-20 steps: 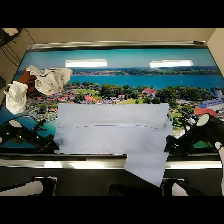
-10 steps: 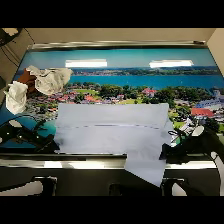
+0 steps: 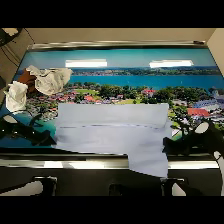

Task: Fold the shirts.

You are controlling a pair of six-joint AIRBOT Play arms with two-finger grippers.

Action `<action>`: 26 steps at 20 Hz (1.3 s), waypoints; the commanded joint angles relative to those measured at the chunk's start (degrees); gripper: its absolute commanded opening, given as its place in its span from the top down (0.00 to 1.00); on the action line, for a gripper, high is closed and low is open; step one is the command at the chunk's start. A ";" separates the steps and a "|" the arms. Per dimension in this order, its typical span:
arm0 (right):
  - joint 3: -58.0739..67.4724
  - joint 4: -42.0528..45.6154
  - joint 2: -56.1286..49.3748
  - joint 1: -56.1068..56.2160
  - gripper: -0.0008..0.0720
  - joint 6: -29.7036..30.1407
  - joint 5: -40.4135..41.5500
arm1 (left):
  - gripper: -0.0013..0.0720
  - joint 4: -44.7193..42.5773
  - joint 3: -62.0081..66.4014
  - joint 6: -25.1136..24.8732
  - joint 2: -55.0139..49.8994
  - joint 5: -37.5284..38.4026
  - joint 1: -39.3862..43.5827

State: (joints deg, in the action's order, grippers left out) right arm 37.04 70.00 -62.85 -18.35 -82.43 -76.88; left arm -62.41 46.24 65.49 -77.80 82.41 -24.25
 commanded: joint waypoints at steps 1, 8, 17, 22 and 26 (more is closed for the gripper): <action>11.34 -1.07 0.74 -0.02 0.92 -2.16 1.36 | 0.95 5.42 8.07 3.78 2.62 0.39 0.46; 33.64 -1.49 -15.52 4.90 0.92 -7.98 14.71 | 0.95 5.46 33.88 11.63 -13.51 -1.73 8.13; 38.03 -0.57 -31.08 7.48 0.91 -12.87 18.32 | 0.95 2.16 48.61 17.79 -32.24 5.88 9.55; 38.60 0.50 -27.63 7.41 0.40 -9.75 16.17 | 0.21 3.96 48.98 17.92 -31.98 6.34 9.20; 39.76 4.17 -25.83 2.80 0.05 -1.66 8.00 | 0.21 3.91 50.99 17.94 -27.15 7.98 7.48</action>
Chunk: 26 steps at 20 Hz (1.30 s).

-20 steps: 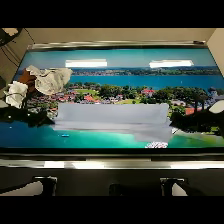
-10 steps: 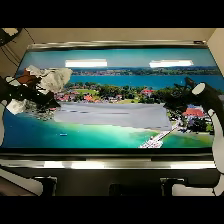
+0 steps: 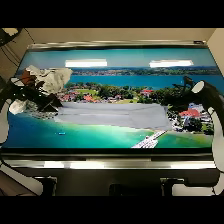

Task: Fold the shirts.

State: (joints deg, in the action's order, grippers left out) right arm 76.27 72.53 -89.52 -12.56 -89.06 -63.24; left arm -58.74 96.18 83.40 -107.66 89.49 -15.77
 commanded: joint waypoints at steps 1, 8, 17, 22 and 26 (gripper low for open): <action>0.33 -1.60 -0.09 -5.77 0.03 5.73 -8.39 | 0.23 0.24 1.03 0.20 4.76 0.66 -1.07; 0.28 -13.73 -11.04 -11.21 0.00 6.16 -16.15 | 0.23 0.28 1.01 0.15 19.89 -4.48 3.72; 0.37 -20.41 -9.86 -3.32 0.91 5.07 -7.61 | 0.55 0.31 -0.87 -4.79 24.11 -7.72 17.46; 0.35 -19.30 5.53 0.33 0.92 3.23 -11.61 | 0.94 2.89 -13.05 -1.73 19.32 -25.75 35.17; 0.35 -13.22 18.16 4.46 0.92 -3.13 -16.83 | 0.94 9.77 -12.66 3.63 8.17 -31.08 43.87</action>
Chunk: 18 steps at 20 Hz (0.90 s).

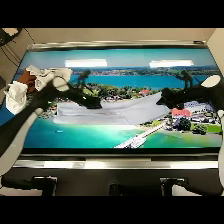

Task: Fold the shirts.

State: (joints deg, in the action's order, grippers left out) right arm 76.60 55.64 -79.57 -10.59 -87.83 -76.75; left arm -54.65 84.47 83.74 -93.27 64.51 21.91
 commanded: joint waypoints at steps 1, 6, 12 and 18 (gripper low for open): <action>0.04 3.58 11.43 2.75 0.92 -5.07 -4.61 | 0.94 9.79 -0.13 3.26 -8.92 -6.12 7.28; 0.04 3.78 25.11 2.73 0.92 -12.35 -9.55 | 0.94 24.59 2.08 1.57 -17.18 -8.55 13.00; 0.02 4.07 29.90 2.73 0.91 -16.57 -14.47 | 0.95 31.08 2.38 1.55 -17.88 -21.05 20.35; 0.04 -3.08 22.38 7.32 0.92 -16.28 -3.78 | 0.95 -4.87 2.32 4.92 1.01 -13.94 7.85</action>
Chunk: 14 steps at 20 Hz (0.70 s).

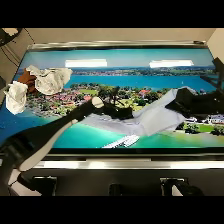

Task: Fold the shirts.

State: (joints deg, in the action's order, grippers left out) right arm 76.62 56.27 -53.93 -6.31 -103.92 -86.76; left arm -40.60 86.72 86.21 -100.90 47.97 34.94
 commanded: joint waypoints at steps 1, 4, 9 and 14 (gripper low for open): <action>0.02 -4.35 -5.53 6.38 0.92 -0.24 9.73 | 0.95 -25.29 0.07 3.54 13.25 4.02 -8.39; 0.02 -9.03 -14.95 18.40 0.91 -0.31 21.94 | 0.95 -33.51 0.07 4.31 25.29 7.85 -18.60; 0.22 -22.32 -32.57 31.82 0.91 -0.17 40.17 | 0.94 -33.81 0.04 4.28 39.56 13.16 -30.25; 0.20 -38.10 -43.76 37.68 0.28 1.75 51.17 | 0.94 -33.79 0.02 4.31 46.42 13.97 -30.80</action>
State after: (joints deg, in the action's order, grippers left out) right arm 76.77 28.47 -91.46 27.44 -103.04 -44.99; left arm -73.52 86.78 90.45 -58.57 60.86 5.43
